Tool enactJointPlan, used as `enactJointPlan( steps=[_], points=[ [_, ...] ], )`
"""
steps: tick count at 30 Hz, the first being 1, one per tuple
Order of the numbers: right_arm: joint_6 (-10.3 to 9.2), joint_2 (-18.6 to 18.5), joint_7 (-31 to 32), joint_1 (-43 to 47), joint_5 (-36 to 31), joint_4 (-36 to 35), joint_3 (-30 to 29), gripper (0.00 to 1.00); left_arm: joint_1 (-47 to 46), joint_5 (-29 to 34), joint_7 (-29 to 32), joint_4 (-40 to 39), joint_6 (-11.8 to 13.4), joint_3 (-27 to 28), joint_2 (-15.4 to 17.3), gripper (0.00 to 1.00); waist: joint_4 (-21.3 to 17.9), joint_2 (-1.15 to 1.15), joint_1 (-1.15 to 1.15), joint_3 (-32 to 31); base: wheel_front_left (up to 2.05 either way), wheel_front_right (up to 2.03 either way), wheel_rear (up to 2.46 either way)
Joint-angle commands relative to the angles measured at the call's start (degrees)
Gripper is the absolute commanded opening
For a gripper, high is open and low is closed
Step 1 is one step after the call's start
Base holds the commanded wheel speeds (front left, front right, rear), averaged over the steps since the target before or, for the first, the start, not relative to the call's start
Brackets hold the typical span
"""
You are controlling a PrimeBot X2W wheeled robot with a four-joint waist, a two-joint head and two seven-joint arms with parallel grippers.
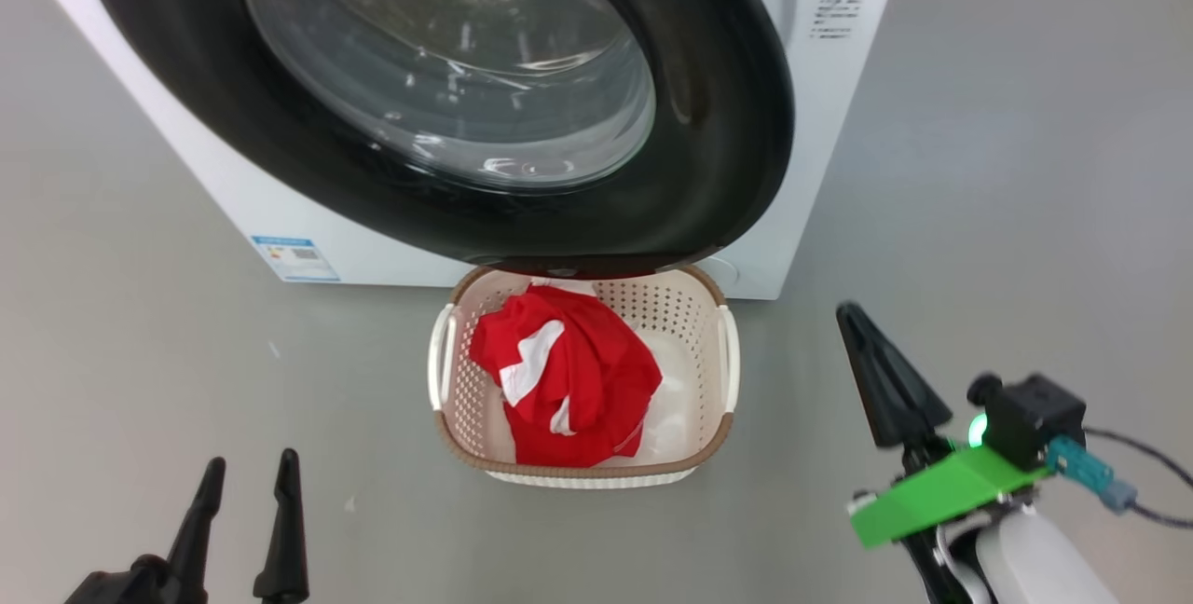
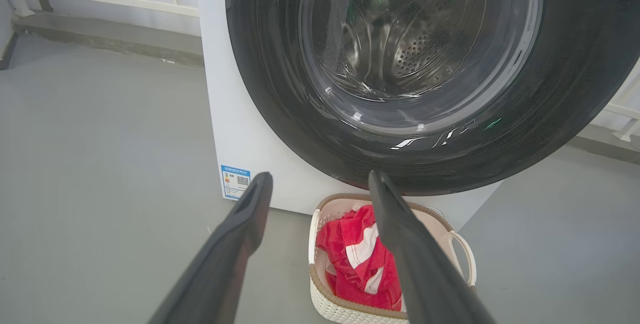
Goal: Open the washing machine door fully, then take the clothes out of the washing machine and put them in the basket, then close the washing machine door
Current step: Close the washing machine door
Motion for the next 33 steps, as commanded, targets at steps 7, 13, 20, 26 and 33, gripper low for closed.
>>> enactJointPlan(
  steps=[7, 13, 20, 26, 33],
  points=[
    [0.28, 0.02, -0.37, -9.05, 0.33, 0.36, 2.62, 0.0, -1.66, -0.03, -0.69, -2.22, -0.31, 0.63, 0.02, 1.0, 2.49, 0.0, 0.0, 1.66, 0.0, 0.0, 0.0],
    [0.28, 0.39, -0.37, -14.98, 0.13, 2.65, 1.63, 0.0, -3.12, -0.62, -0.69, -2.61, -0.31, -0.75, -0.37, 1.0, 4.26, 0.0, 0.0, 4.02, 0.0, 0.0, 0.0],
    [0.28, 0.73, -0.37, -20.35, -0.74, 5.4, -0.52, 0.0, -6.18, -1.59, -0.69, -2.75, -0.31, -2.83, -0.71, 1.0, 6.23, 0.0, 0.0, 8.07, 0.0, 0.0, 0.0],
    [0.28, 0.59, -0.37, -23.64, -0.96, 6.43, -2.64, 0.0, -8.64, -2.24, -0.69, -2.94, -0.31, -4.09, -0.85, 1.0, 7.63, 0.0, 0.0, 11.01, 0.0, 0.0, 0.0],
    [0.28, 0.33, -0.37, -27.16, -1.36, 6.81, -4.85, 0.0, -10.81, -2.89, -0.69, -3.04, -0.31, -5.24, -0.97, 1.0, 8.8, 0.0, 0.0, 13.81, 0.0, 0.0, 0.0]
  ],
)
